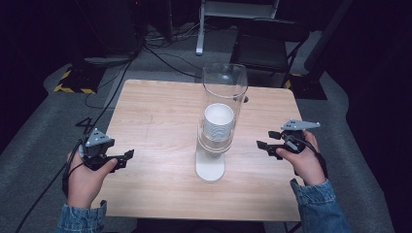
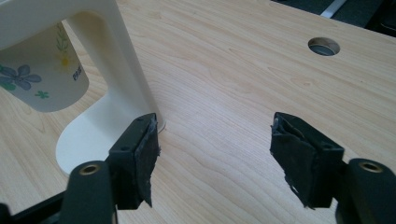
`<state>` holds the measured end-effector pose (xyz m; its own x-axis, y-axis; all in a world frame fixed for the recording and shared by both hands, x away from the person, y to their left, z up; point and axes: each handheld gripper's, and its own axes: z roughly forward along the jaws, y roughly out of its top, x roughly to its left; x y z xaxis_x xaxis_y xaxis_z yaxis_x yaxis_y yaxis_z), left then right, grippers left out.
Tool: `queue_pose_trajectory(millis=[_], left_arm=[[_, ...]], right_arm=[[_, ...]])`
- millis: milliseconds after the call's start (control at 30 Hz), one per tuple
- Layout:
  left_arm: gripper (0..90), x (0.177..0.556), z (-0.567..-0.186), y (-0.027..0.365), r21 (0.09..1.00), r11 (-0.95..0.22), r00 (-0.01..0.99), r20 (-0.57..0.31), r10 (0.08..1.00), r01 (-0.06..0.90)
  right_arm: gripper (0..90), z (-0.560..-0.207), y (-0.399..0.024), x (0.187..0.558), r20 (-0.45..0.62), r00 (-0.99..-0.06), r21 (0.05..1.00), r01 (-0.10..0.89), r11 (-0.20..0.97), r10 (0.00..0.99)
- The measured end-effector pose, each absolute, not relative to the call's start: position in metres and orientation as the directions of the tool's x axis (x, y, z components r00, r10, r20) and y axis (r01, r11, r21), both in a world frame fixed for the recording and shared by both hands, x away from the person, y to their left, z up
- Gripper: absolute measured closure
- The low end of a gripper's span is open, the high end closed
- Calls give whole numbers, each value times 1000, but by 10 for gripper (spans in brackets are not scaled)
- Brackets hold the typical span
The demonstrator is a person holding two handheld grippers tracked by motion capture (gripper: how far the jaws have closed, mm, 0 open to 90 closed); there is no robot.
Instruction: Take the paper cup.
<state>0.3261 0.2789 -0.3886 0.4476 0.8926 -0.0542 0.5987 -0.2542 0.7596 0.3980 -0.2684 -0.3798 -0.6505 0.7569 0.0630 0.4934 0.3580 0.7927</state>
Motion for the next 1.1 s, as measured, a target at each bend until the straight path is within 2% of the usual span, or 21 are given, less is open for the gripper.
queue_pose_trajectory(millis=[500,700,967,1100], left_arm=[[212,330,-387,274,775,-278,482,-39,875,567],[212,332,-389,272,767,-301,505,-36,862,567],[213,331,-389,270,765,-310,511,-29,859,564],[213,331,-390,268,765,-309,512,-32,858,565]], right_arm=[[260,-380,-276,395,63,-600,829,476,293,797],[205,-381,-273,395,58,-586,844,461,274,808],[203,-382,-253,389,42,-640,848,429,311,767],[205,-386,-231,385,32,-697,855,390,341,716]])
